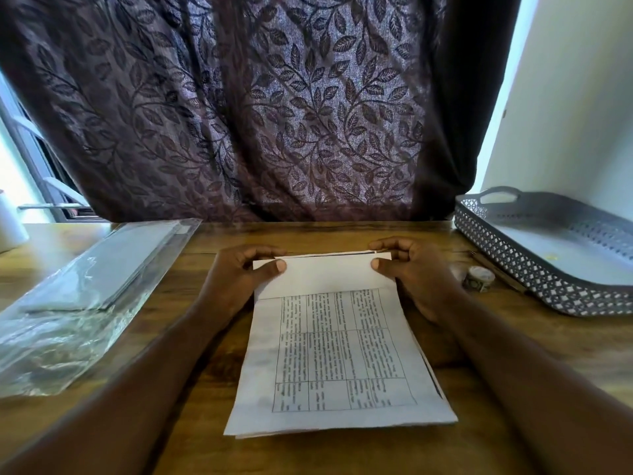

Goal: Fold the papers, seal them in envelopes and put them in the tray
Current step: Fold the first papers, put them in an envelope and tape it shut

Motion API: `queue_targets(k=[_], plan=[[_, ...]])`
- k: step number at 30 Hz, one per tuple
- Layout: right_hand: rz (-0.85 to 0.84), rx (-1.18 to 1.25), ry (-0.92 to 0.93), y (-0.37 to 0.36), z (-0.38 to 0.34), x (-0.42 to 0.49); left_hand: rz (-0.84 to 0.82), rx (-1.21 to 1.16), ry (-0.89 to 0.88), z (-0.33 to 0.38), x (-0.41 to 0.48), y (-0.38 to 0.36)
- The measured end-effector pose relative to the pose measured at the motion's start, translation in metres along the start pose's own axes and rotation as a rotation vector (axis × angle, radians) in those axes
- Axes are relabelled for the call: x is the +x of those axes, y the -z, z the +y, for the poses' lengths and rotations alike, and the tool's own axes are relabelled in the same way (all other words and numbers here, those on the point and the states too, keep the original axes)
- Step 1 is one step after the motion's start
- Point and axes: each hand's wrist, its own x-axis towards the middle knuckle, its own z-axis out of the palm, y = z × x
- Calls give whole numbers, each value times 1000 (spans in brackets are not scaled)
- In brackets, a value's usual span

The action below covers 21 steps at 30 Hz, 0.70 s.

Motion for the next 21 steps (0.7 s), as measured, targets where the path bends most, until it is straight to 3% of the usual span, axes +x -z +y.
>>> queue_targets(k=[4, 9, 16, 21], plan=[[68, -225, 133, -3, -4, -4, -13, 133, -37, 4, -2, -3], [199, -874, 325, -18, -12, -7, 26, 266, -114, 15, -8, -8], [65, -992, 572, -68, -27, -19, 24, 334, -286, 35, -16, -21], [83, -978, 654, -71, -26, -24, 2, 332, -356, 39, -18, -23]])
